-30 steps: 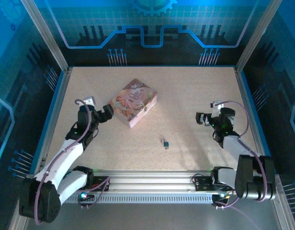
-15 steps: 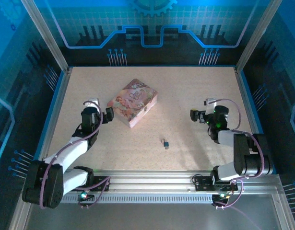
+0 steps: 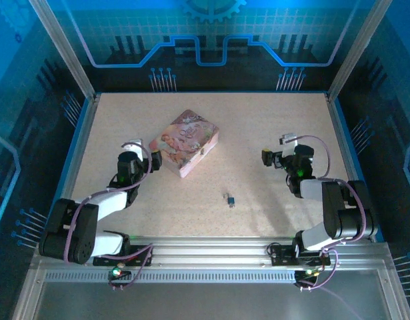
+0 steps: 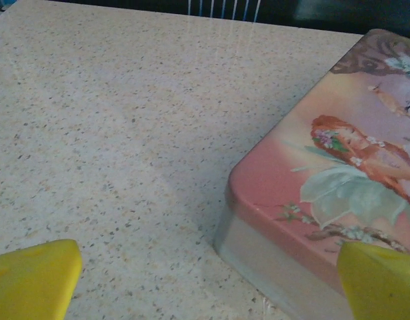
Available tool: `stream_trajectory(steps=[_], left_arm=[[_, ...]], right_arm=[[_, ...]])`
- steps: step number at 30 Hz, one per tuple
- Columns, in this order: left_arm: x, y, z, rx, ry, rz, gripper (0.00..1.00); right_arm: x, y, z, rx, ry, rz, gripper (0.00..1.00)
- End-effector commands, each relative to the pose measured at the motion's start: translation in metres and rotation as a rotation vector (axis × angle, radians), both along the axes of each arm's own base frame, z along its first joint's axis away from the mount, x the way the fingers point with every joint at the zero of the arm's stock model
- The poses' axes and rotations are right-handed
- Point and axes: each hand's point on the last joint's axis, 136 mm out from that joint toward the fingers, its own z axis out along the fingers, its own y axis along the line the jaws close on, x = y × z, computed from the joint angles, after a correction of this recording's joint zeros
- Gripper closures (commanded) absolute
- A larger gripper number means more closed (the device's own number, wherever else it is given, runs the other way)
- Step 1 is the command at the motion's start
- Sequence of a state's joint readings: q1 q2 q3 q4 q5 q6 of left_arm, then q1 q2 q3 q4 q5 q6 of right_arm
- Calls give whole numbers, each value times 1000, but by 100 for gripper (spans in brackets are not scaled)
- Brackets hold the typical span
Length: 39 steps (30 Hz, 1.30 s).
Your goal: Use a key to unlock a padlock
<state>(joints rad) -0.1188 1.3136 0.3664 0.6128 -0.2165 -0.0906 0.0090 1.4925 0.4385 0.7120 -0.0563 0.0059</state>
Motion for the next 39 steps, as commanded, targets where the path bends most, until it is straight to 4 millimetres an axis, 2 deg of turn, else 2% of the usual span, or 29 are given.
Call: stream_trajectory(steps=[1, 16, 21, 25, 27, 33, 36, 39], left_arm=[[7, -7, 13, 4, -56, -56, 1], [4, -20, 15, 1, -73, -140, 1], [3, -14, 15, 27, -77, -126, 1], [5, 3, 20, 64, -135, -64, 1], [7, 5, 19, 55, -134, -77, 1], [13, 6, -1, 46, -200, -100, 1], [9, 8, -2, 31, -195, -98, 1], [14, 10, -2, 24, -185, -98, 1]], right_arm=[[2, 3, 3, -21, -29, 2, 0], [2, 3, 2, -32, -24, -7, 0], [2, 3, 2, -33, -25, -9, 0], [2, 3, 2, -33, -24, -8, 0], [2, 3, 1, -33, -24, -9, 0], [2, 3, 2, -33, -24, -8, 0], [2, 4, 2, -33, -24, -7, 0], [2, 3, 2, -34, -24, -8, 0]])
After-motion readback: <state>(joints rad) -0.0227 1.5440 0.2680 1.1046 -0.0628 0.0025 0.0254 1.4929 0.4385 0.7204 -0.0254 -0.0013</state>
